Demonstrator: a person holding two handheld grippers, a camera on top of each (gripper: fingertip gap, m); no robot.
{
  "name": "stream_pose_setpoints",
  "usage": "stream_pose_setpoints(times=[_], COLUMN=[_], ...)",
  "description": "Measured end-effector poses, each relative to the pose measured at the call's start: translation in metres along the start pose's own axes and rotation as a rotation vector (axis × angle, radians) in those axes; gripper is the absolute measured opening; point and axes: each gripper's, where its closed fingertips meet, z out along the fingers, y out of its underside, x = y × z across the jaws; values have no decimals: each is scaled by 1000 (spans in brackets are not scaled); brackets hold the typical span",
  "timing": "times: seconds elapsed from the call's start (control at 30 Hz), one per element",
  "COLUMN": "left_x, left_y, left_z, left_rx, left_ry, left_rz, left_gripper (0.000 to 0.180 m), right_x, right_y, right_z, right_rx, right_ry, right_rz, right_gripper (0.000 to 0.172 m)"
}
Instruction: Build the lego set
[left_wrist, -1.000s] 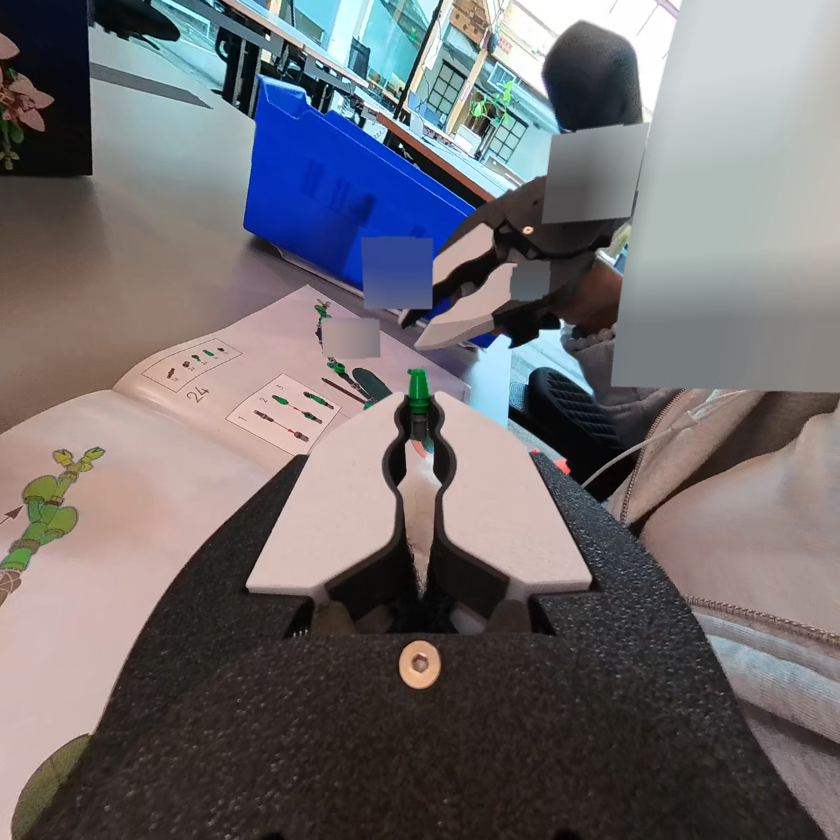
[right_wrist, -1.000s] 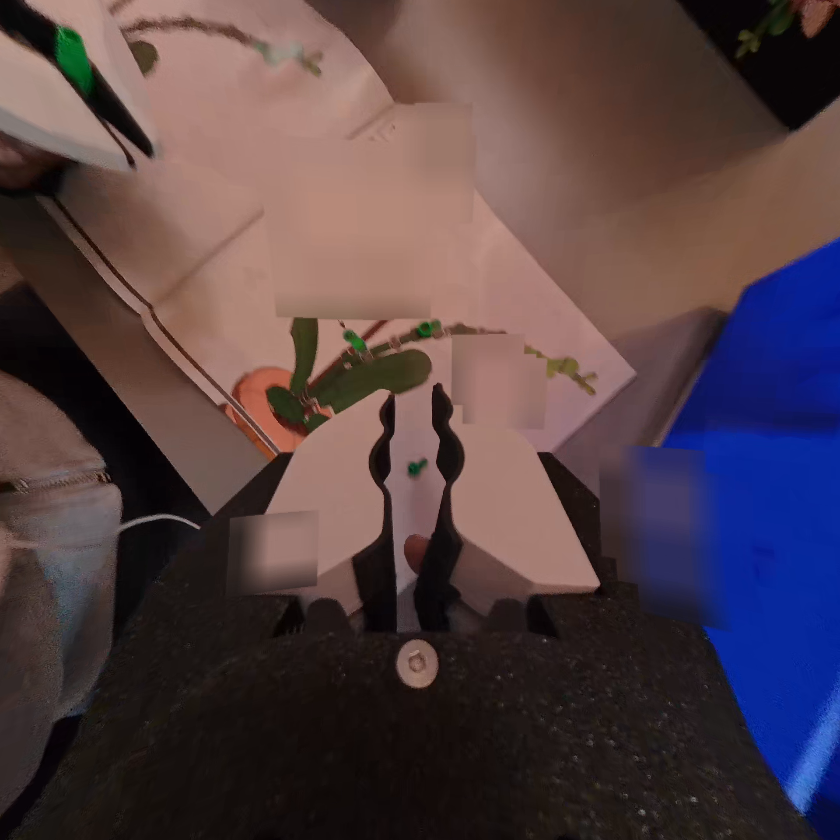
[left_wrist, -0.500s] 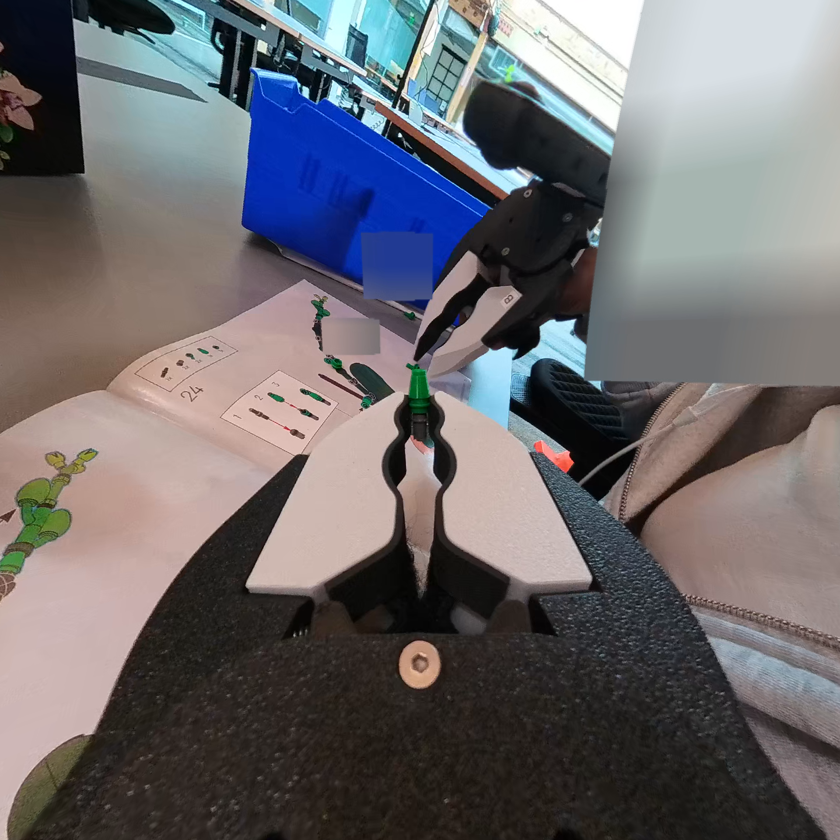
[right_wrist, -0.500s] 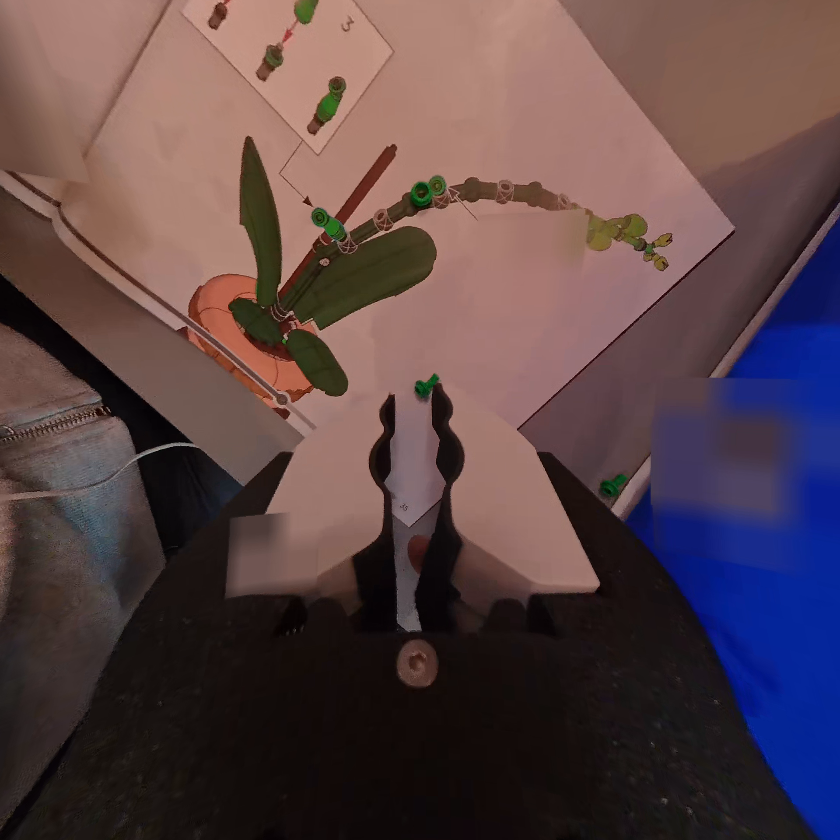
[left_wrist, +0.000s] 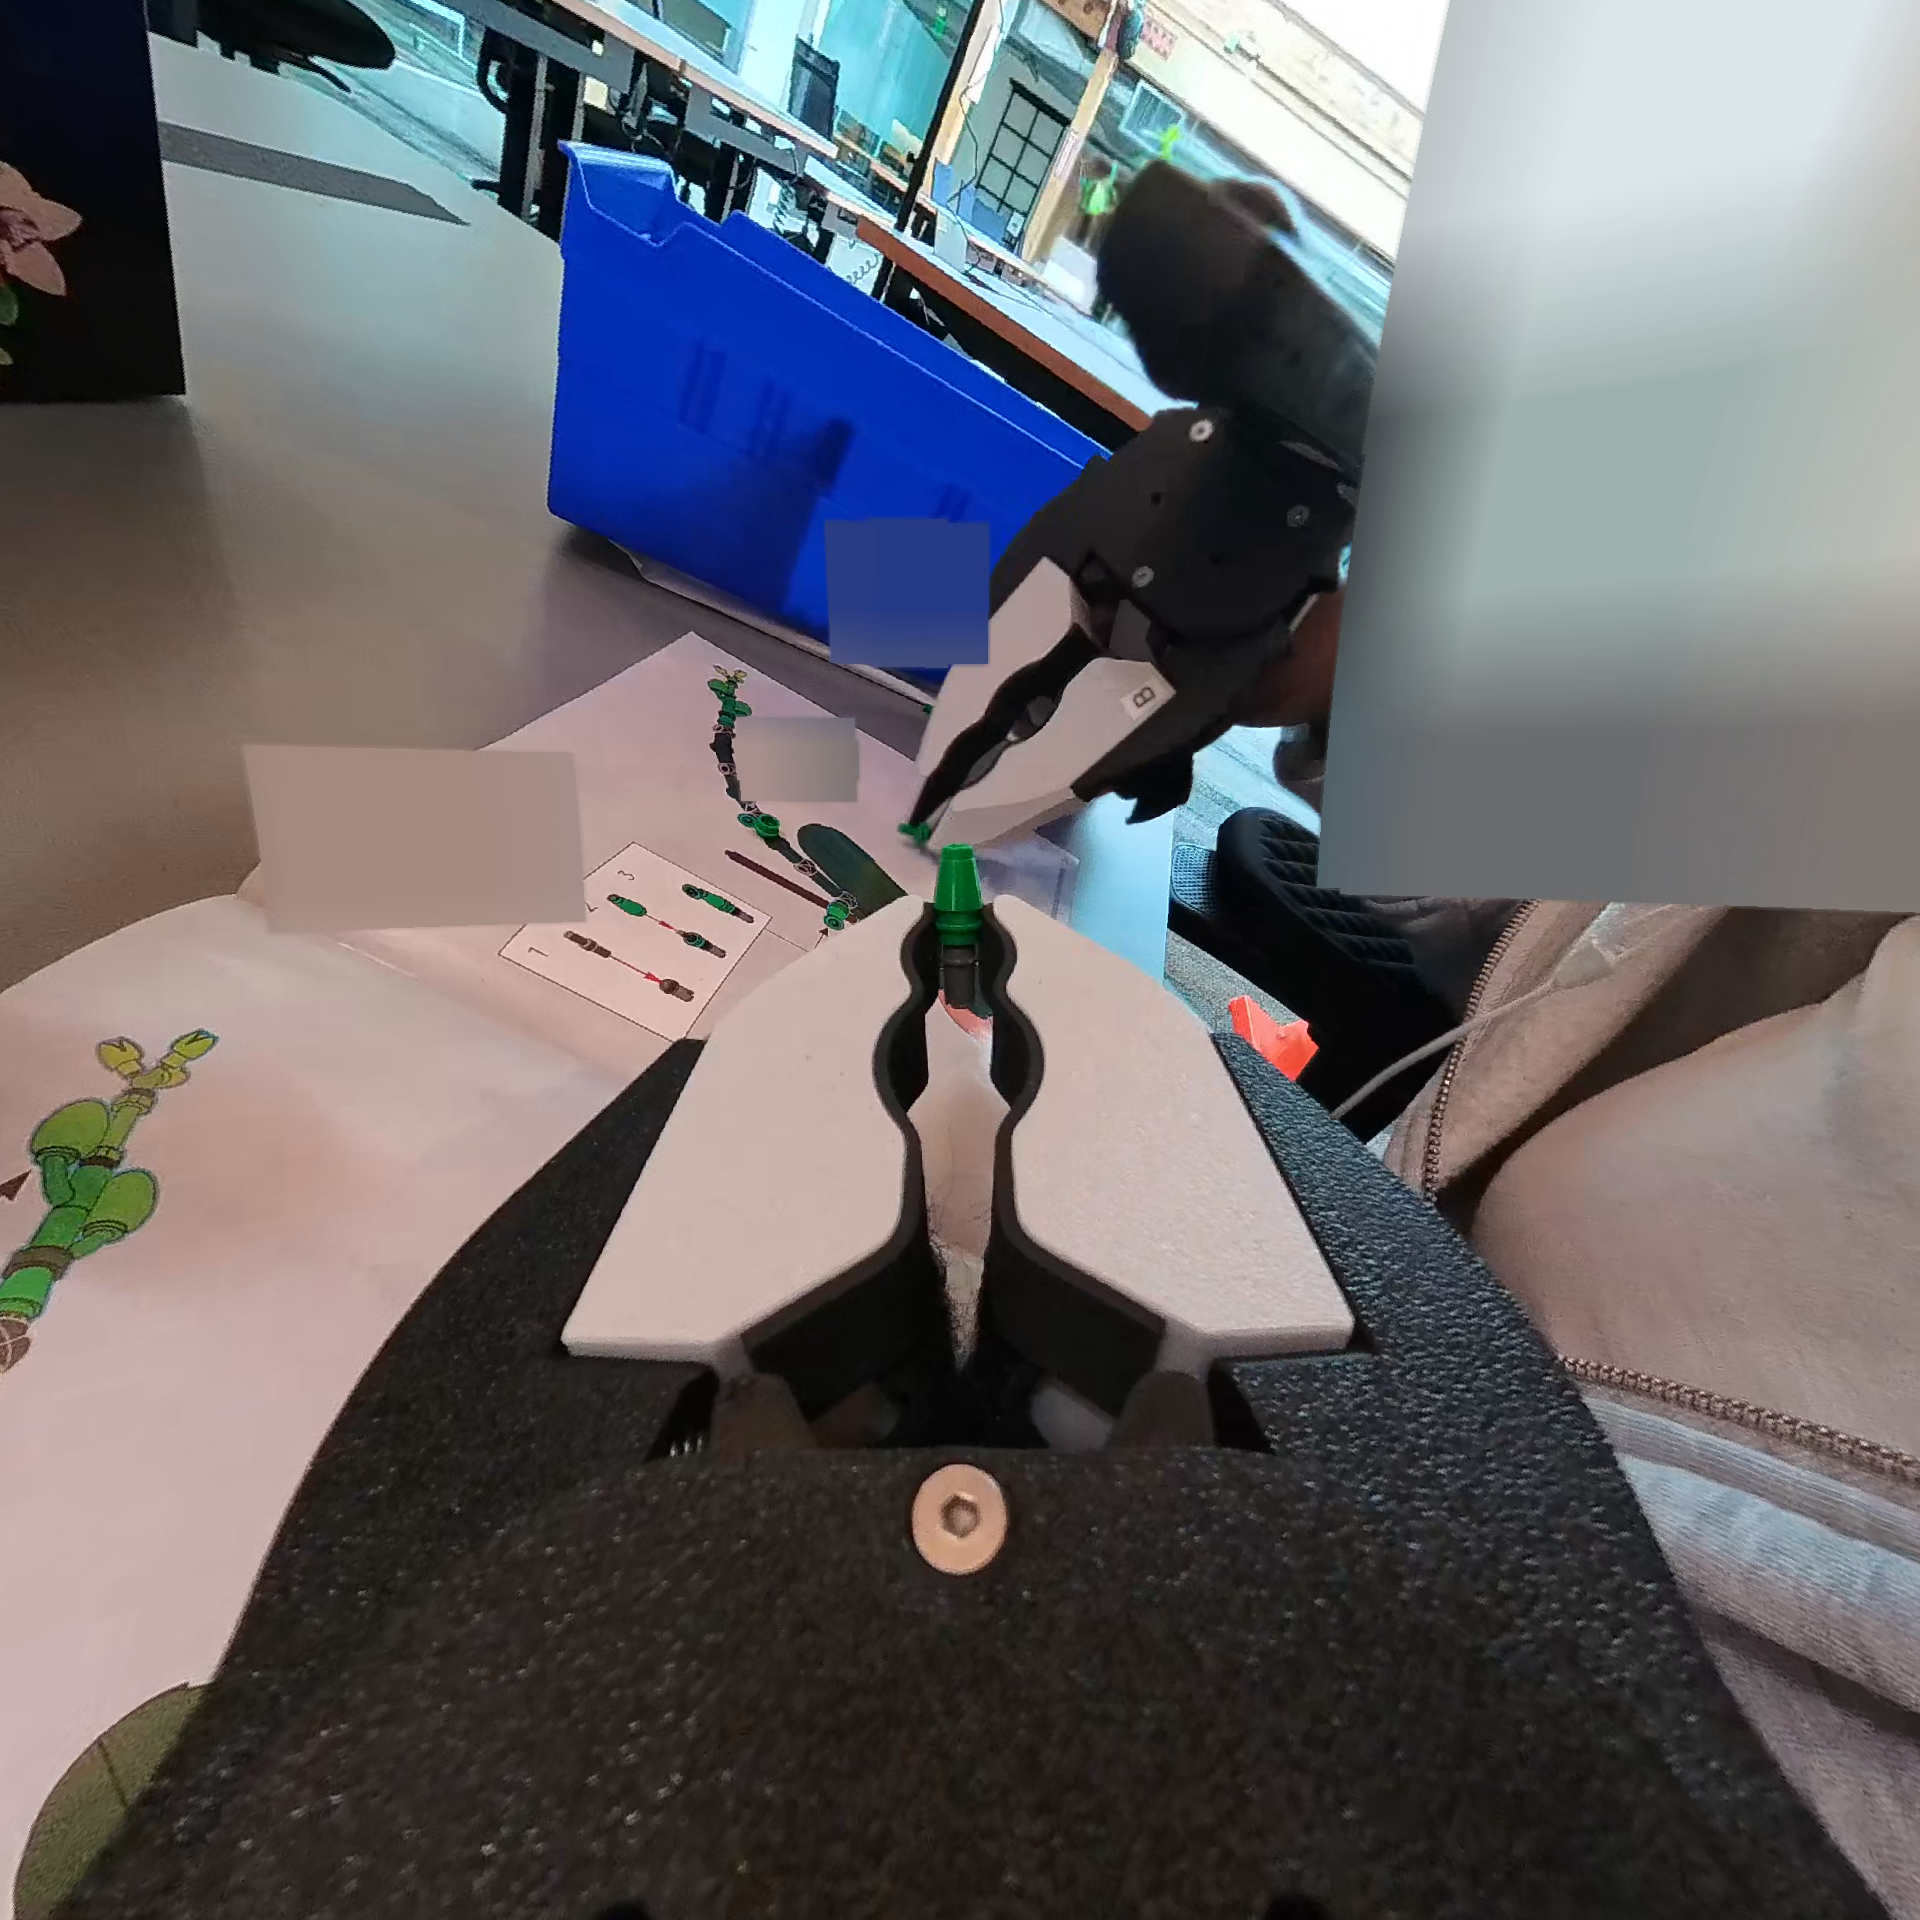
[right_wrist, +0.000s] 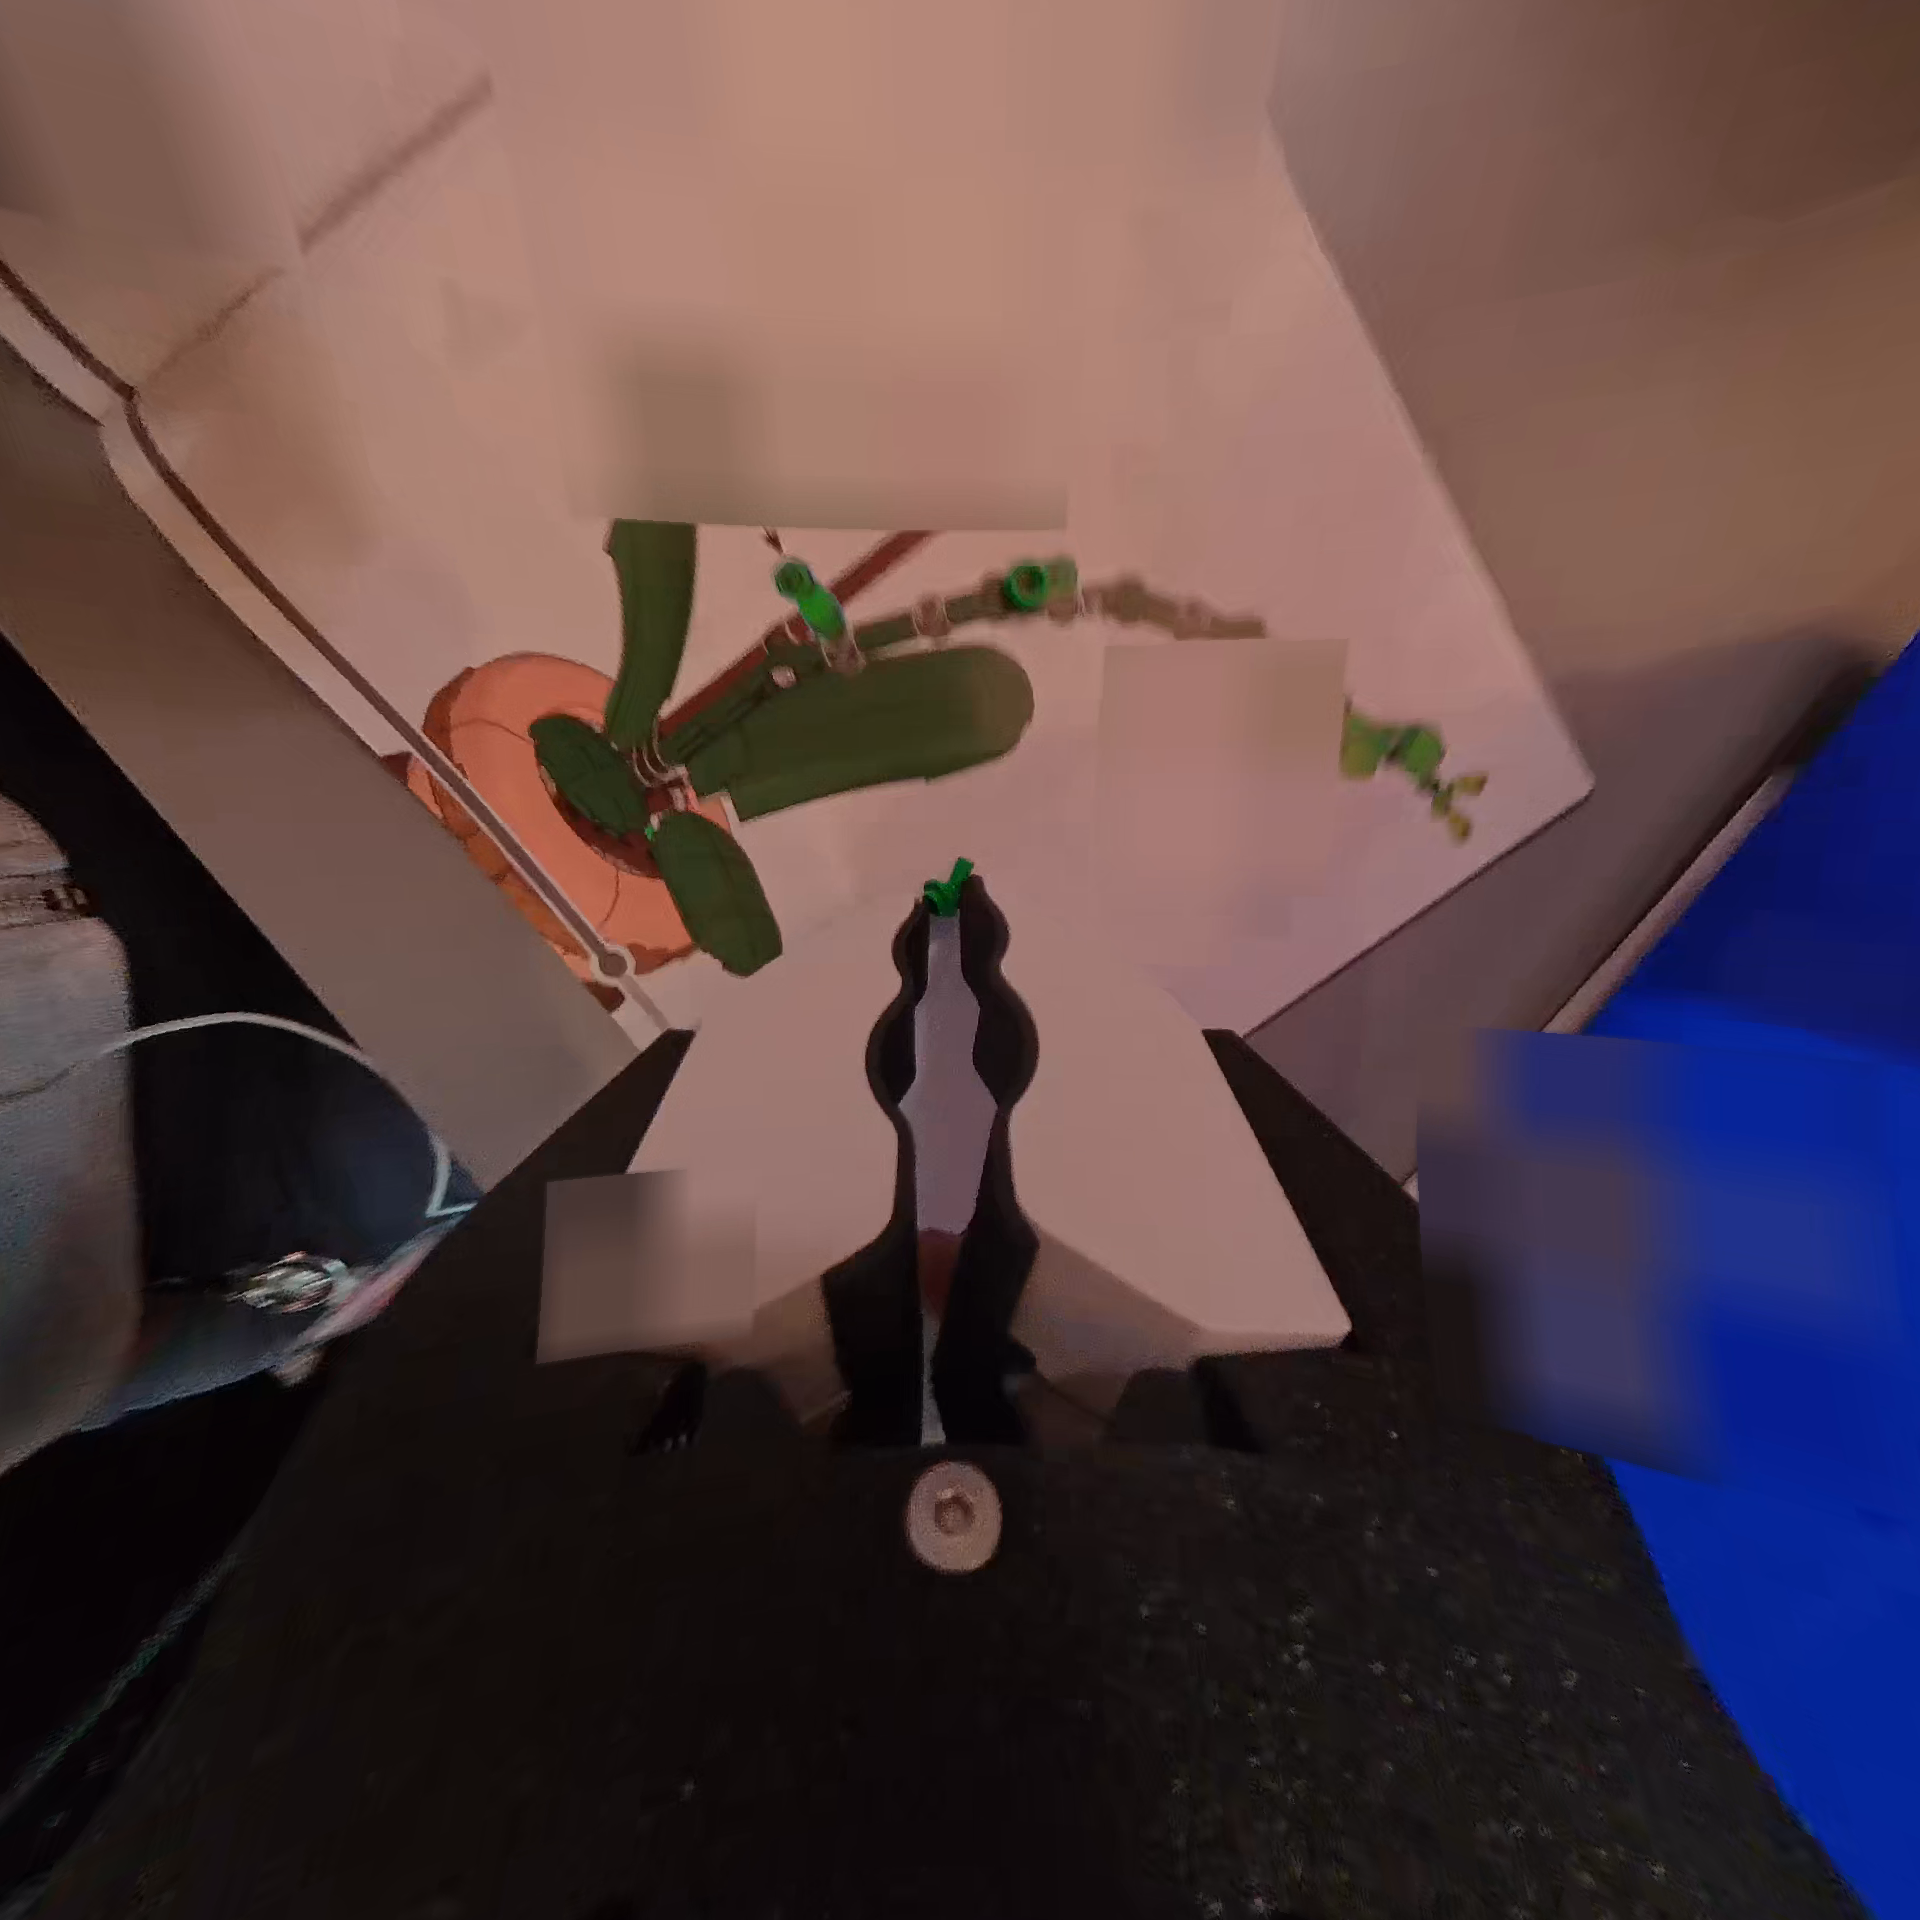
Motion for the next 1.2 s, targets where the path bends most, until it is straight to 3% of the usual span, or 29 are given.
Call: stream_pose_setpoints(times=[0.03, 0.2, 0.47, 0.57, 0.7, 1.0, 1.13, 1.2], left_x=[0, 1, 0, 0, 1, 5, 6, 7], left_y=[0, 1, 2, 2, 2, 5, 7, 8], left_z=[0, 1, 1, 1, 2, 4, 5, 6], left_rx=[-1, -7, -12, -12, -15, -33, -44, -56], left_ry=[1, 6, 5, 4, 0, -9, -11, -10], left_rz=[-1, -2, -6, -5, 4, 55, 73, 86], left_gripper=[6, 6, 6, 6, 6, 6, 6, 6], right_x=[0, -7, -19, -31, -59, -74, -75, -75], right_y=[-8, -51, -80, -96, -116, -121, -118, -116], right_z=[-1, -15, -28, -38, -55, -64, -57, -54], right_rx=[40, 320, 550, 684, 861, 905, 858, 820], right_ry=[16, 43, -4, -103, -357, -639, -586, -443], right_rz=[-45, -150, -162, -109, -18, 134, 68, -90], right_gripper=[5, 5, 5, 5, 5, 5, 5, 4])
